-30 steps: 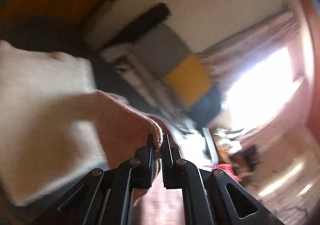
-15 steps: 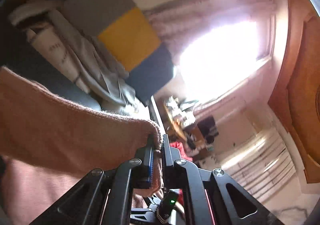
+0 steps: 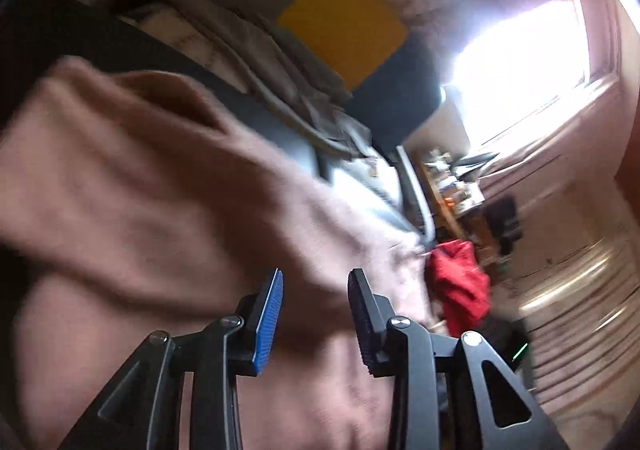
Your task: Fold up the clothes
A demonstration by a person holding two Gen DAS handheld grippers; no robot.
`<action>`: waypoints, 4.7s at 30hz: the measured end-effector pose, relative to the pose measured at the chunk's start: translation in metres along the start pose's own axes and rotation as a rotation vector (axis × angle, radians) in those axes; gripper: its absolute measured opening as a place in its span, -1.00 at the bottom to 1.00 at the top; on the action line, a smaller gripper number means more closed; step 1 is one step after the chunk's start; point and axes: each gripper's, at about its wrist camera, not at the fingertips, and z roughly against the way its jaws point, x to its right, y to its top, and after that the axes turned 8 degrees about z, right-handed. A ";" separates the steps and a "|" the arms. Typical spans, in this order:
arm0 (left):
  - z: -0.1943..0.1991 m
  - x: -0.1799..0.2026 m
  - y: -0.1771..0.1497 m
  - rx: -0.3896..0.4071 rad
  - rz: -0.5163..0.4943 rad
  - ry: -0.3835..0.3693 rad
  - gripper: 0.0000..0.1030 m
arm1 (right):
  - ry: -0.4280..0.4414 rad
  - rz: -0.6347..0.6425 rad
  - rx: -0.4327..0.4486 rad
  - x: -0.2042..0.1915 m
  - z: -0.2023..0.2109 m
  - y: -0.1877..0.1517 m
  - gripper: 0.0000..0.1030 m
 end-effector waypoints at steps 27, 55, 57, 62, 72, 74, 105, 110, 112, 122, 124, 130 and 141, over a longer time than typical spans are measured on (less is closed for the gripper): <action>0.031 -0.054 -0.015 0.022 -0.027 0.046 -0.22 | 0.022 0.088 -0.026 -0.057 -0.026 0.136 -0.87; 0.028 -0.071 -0.005 0.070 -0.054 0.110 -0.12 | 0.143 -0.261 -0.053 0.066 -0.032 0.091 0.19; 0.028 -0.070 -0.005 0.071 -0.055 0.114 -0.12 | 0.131 -0.251 -0.080 0.060 -0.046 0.090 0.22; 0.029 -0.060 -0.007 0.063 -0.074 0.092 -0.10 | 0.062 -0.125 -0.092 0.032 -0.045 0.099 -0.76; 0.007 -0.041 -0.020 0.003 -0.133 0.087 -0.09 | -0.031 0.008 0.078 0.005 0.060 0.144 -0.76; 0.011 -0.053 -0.015 0.016 -0.059 0.064 -0.08 | -0.079 -0.001 0.069 0.012 0.067 0.138 -0.76; -0.050 -0.012 0.019 0.012 -0.404 0.317 -0.01 | -0.244 0.152 -0.114 0.024 -0.031 0.063 0.26; -0.032 -0.016 0.010 0.006 -0.403 0.300 -0.02 | -0.083 -0.051 0.017 0.071 -0.009 0.036 0.13; -0.031 -0.005 0.013 0.005 -0.434 0.332 -0.03 | -0.064 -0.101 0.033 0.077 -0.011 0.041 0.06; -0.075 0.040 0.063 0.060 -0.528 0.329 -0.01 | -0.176 0.170 -0.023 0.023 -0.018 0.071 0.51; -0.093 0.032 0.072 0.031 -0.509 0.388 0.00 | -0.249 0.192 -0.052 0.033 -0.032 0.073 0.52; -0.105 0.004 0.077 0.055 -0.455 0.342 0.09 | -0.293 0.205 -0.063 0.050 -0.049 0.070 0.80; -0.007 0.014 0.070 0.140 -0.268 0.229 0.08 | -0.267 0.201 -0.036 0.042 -0.012 0.066 0.83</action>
